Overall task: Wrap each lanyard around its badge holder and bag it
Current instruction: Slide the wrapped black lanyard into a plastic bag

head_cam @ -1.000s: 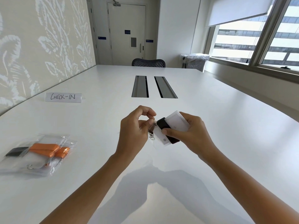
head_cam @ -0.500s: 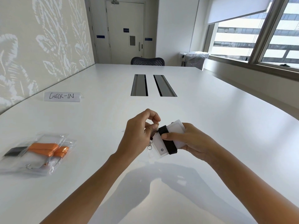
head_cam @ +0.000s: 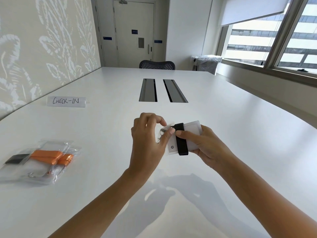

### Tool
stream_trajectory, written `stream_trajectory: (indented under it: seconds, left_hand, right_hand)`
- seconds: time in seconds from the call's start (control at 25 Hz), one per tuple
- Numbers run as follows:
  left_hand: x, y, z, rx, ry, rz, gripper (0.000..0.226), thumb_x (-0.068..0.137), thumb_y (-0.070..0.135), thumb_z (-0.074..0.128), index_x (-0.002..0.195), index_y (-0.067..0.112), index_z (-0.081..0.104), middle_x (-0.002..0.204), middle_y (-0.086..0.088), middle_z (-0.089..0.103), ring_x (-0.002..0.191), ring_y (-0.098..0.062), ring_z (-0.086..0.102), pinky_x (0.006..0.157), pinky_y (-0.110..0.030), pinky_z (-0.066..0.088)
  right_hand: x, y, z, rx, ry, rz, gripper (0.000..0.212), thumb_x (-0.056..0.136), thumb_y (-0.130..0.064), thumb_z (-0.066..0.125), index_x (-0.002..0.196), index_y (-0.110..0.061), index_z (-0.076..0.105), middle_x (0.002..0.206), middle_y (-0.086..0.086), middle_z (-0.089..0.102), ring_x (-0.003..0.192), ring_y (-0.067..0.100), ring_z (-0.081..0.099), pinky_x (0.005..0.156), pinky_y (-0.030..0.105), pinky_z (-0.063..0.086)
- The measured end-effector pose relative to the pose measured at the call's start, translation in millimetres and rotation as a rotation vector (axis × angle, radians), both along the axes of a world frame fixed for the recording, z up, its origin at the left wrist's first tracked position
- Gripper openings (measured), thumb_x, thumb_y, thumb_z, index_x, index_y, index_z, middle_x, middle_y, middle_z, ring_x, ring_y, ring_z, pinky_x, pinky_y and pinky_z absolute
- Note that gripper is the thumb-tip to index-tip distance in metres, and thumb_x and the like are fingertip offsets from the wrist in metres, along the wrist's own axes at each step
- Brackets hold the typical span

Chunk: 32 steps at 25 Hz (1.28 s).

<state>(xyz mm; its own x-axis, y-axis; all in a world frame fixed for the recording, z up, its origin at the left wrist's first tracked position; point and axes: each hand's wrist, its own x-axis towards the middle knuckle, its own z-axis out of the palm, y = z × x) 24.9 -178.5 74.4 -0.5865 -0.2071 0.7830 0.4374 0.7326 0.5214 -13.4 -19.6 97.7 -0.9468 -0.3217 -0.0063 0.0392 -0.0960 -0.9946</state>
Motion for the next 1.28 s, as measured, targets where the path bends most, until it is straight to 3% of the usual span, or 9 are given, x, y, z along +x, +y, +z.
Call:
stream_trajectory:
  seconds: [0.16, 0.28, 0.6, 0.8, 1.04, 1.28]
  left_hand:
    - [1.7, 7.0, -7.5, -0.006, -0.064, -0.026, 0.017, 0.084, 0.016, 0.069, 0.093, 0.015, 0.055, 0.094, 0.007, 0.053, 0.083, -0.010, 0.051, 0.072, -0.022, 0.044]
    - [1.5, 5.5, -7.6, -0.005, -0.084, -0.003, 0.011, 0.086, 0.009, 0.063, 0.089, 0.015, 0.054, 0.086, 0.006, 0.055, 0.072, -0.010, 0.056, 0.062, -0.029, 0.051]
    - [9.8, 14.6, -1.3, -0.136, -0.149, 0.020, 0.009, 0.081, 0.009, 0.068, 0.081, 0.010, 0.059, 0.072, 0.001, 0.063, 0.061, -0.017, 0.059, 0.060, -0.037, 0.052]
    - [9.5, 16.1, 2.5, -0.089, -0.206, 0.029, 0.010, 0.086, 0.015, 0.065, 0.087, 0.011, 0.057, 0.075, 0.001, 0.064, 0.065, -0.018, 0.060, 0.064, -0.037, 0.051]
    - [15.5, 25.7, 1.7, -0.161, -0.272, 0.008, 0.007, 0.089, 0.016, 0.059, 0.091, 0.013, 0.054, 0.080, -0.002, 0.065, 0.070, -0.022, 0.062, 0.066, -0.038, 0.051]
    - [18.0, 27.7, 4.2, -0.071, -0.301, -0.012, 0.015, 0.086, 0.017, 0.062, 0.075, 0.011, 0.053, 0.066, 0.000, 0.066, 0.062, -0.023, 0.060, 0.061, -0.040, 0.050]
  right_hand:
    - [-0.6, 3.1, 4.8, -0.049, 0.028, -0.087, 0.020, 0.084, -0.007, 0.072, 0.104, -0.006, 0.068, 0.094, 0.008, 0.075, 0.084, 0.018, 0.072, 0.066, 0.028, 0.059]
    - [0.5, 2.0, 5.0, -0.053, 0.022, -0.128, 0.017, 0.083, -0.007, 0.072, 0.099, -0.009, 0.068, 0.087, 0.005, 0.074, 0.077, 0.013, 0.071, 0.060, 0.026, 0.057]
    - [6.9, -4.7, -2.6, -0.188, -0.054, -0.274, 0.012, 0.085, -0.004, 0.069, 0.097, -0.006, 0.066, 0.083, 0.005, 0.072, 0.065, 0.009, 0.070, 0.055, 0.025, 0.057]
    - [13.8, -9.9, -7.3, -0.293, -0.070, -0.284, 0.014, 0.088, -0.008, 0.067, 0.102, -0.004, 0.067, 0.088, 0.005, 0.074, 0.076, 0.012, 0.072, 0.065, 0.021, 0.058]
    - [13.0, -12.8, -12.4, -0.435, -0.290, -0.325, 0.016, 0.090, -0.003, 0.063, 0.104, 0.004, 0.061, 0.097, 0.015, 0.070, 0.086, 0.020, 0.069, 0.074, 0.023, 0.057]
    - [21.5, -16.8, -17.5, -0.253, -0.120, -0.195, 0.021, 0.086, 0.003, 0.063, 0.107, 0.007, 0.063, 0.086, 0.012, 0.069, 0.071, 0.017, 0.066, 0.058, 0.022, 0.053]
